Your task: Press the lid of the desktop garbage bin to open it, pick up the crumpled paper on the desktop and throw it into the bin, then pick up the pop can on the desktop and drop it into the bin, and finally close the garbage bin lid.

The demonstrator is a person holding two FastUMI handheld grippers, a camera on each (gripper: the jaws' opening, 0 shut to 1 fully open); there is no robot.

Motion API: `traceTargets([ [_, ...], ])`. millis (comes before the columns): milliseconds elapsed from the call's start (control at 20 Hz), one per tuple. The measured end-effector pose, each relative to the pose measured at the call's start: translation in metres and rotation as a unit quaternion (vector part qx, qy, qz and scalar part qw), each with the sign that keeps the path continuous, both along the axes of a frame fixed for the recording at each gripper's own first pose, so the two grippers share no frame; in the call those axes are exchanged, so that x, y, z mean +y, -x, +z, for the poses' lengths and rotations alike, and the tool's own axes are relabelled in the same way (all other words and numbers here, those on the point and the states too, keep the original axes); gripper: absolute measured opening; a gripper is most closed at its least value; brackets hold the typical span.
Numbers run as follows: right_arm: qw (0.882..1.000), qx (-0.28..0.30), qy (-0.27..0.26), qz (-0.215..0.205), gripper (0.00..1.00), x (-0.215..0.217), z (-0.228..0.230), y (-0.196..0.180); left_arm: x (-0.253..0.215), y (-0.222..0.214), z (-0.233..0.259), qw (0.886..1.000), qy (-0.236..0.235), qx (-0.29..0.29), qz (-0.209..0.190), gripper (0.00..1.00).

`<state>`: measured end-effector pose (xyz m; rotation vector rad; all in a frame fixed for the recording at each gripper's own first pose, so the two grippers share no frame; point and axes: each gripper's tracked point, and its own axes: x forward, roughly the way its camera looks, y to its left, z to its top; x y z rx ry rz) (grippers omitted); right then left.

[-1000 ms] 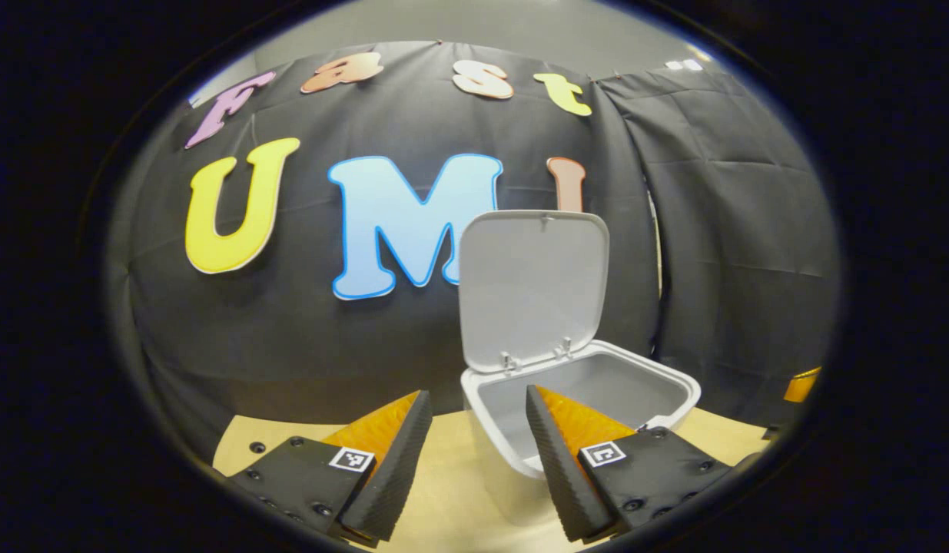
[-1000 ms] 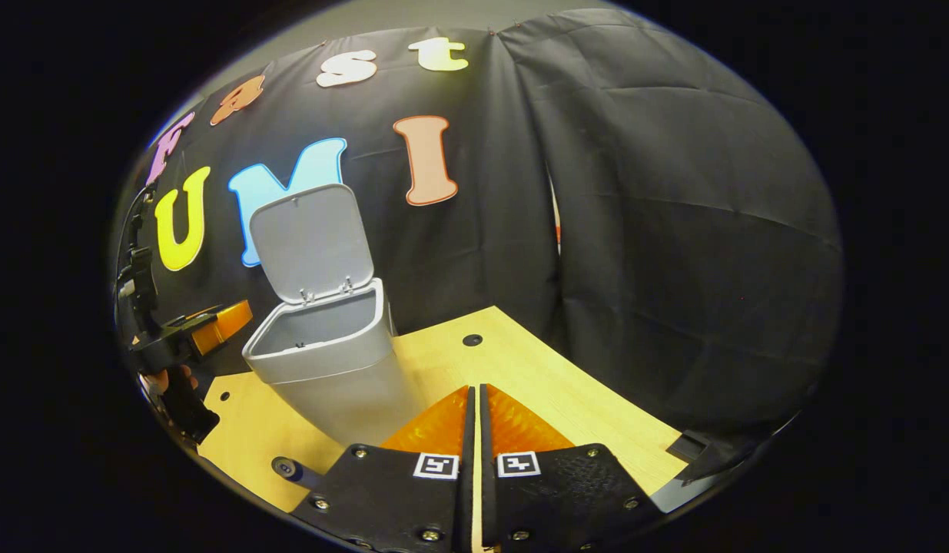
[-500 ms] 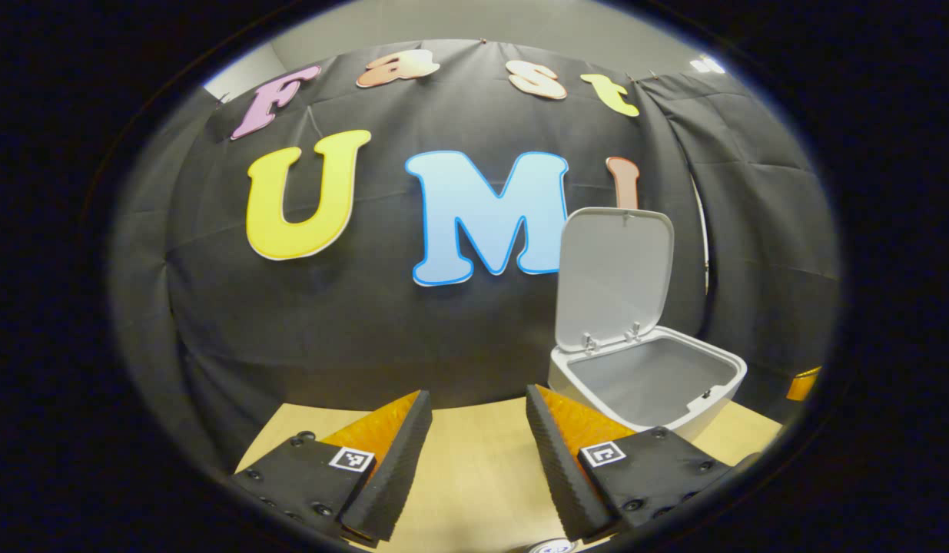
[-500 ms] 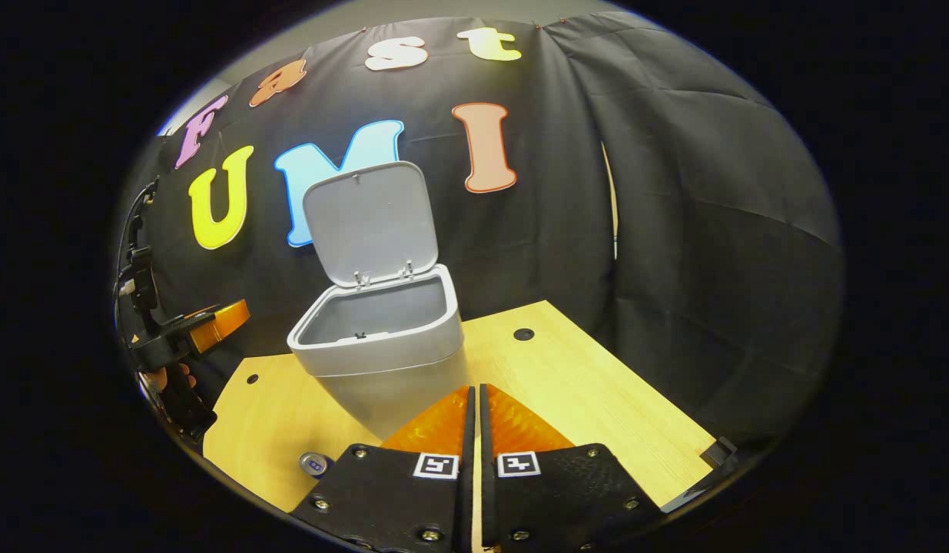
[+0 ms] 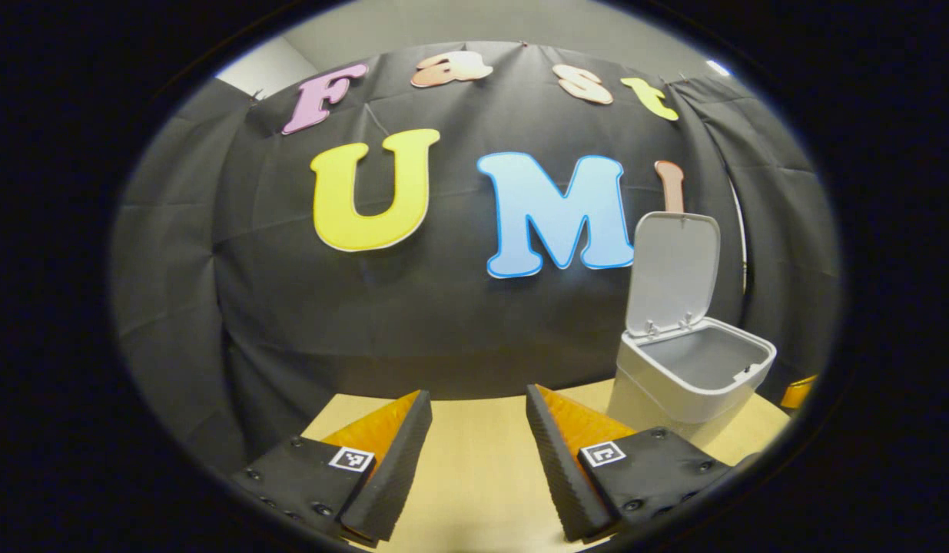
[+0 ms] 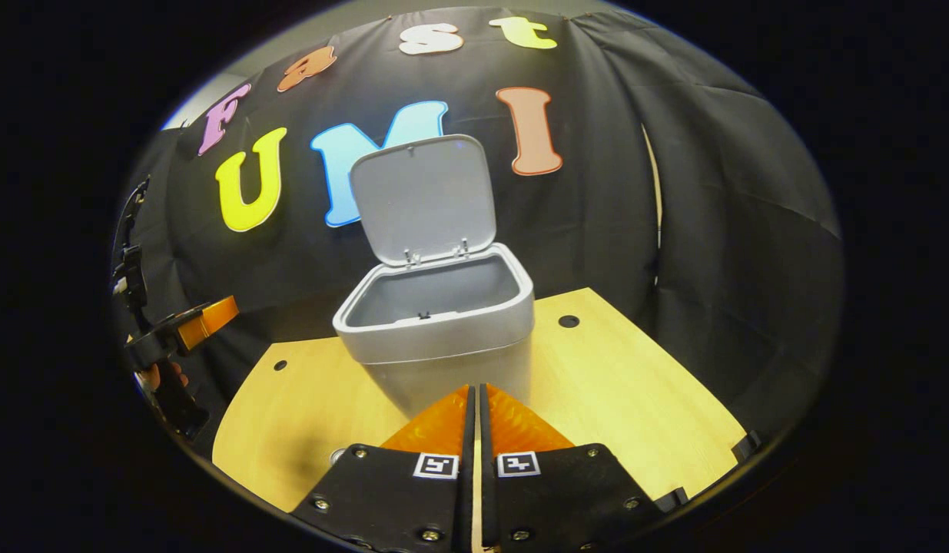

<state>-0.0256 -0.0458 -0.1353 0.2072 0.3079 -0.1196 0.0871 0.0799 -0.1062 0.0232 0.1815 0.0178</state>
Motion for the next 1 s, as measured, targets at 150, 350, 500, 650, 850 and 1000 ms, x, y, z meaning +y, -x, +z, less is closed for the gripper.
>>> traceTargets([
  [150,1.0,0.005,0.001,0.029,0.04,0.023,-0.005,-0.009,0.026,0.014,-0.002,1.0,0.003,0.003,0.025,0.86],
  [350,0.998,0.013,-0.001,0.068,0.04,0.054,-0.012,-0.02,0.061,0.033,-0.006,0.998,0.003,0.008,0.06,0.83],
  [500,0.996,0.018,0.002,0.092,0.04,0.073,-0.017,-0.028,0.082,0.047,-0.01,0.997,0.002,0.011,0.082,0.86],
  [650,0.993,0.022,0.005,0.116,0.04,0.092,-0.02,-0.032,0.099,0.06,-0.012,0.995,0.004,0.013,0.103,0.86],
  [850,0.989,0.034,0.013,0.143,0.11,0.113,-0.03,-0.037,0.115,0.074,-0.013,0.992,0.005,0.015,0.123,0.86],
  [1000,0.987,0.041,0.015,0.156,0.35,0.123,-0.035,-0.038,0.122,0.082,-0.012,0.991,0.007,0.017,0.133,0.86],
])
